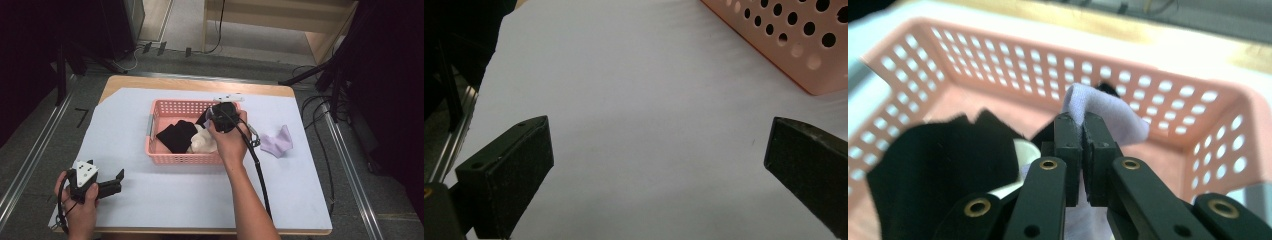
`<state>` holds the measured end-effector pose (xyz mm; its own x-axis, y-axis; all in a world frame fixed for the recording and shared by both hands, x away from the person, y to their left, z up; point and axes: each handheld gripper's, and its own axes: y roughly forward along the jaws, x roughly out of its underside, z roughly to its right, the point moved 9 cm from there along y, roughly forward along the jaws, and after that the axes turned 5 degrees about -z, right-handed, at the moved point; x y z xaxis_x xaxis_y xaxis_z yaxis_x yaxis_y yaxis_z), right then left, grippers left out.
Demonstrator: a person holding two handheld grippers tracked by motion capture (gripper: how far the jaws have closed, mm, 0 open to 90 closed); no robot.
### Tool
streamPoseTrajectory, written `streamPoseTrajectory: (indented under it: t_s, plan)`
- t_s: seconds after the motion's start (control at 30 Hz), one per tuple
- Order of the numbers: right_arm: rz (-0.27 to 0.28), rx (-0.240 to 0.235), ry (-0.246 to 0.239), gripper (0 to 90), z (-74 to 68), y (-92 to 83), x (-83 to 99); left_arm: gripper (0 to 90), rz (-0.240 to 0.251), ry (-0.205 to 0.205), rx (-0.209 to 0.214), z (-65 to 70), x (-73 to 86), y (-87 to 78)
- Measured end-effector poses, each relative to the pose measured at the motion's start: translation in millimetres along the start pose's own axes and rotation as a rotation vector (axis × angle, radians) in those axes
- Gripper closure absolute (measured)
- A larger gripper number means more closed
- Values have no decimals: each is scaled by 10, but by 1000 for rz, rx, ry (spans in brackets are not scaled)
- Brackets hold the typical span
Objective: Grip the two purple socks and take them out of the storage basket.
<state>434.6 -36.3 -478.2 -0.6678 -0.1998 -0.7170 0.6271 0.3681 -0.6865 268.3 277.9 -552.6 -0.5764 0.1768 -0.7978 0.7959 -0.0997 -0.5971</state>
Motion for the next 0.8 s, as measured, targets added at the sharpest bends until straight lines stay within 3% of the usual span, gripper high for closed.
streamPoseTrajectory:
  t_s: [0.23,0.4,0.43,0.6,0.63,0.7,0.8]
  plan:
    - [162,7,-40,875,19,-237,-170,3,0,0,1,1,0,0]
    - [278,-13,-62,876,32,-391,-280,3,-2,-3,2,-1,2,-3]
    - [321,3,-66,876,68,-456,-318,3,-1,-3,3,-1,1,-2]
    - [392,20,-69,876,153,-593,-379,3,-1,-4,2,-1,1,-1]
    - [431,26,-57,876,228,-686,-406,3,0,-3,3,0,1,-2]
    - [443,27,-58,876,257,-716,-414,3,-1,-3,3,0,1,-2]
    - [477,48,-41,876,413,-845,-428,3,2,-4,1,0,-1,1]
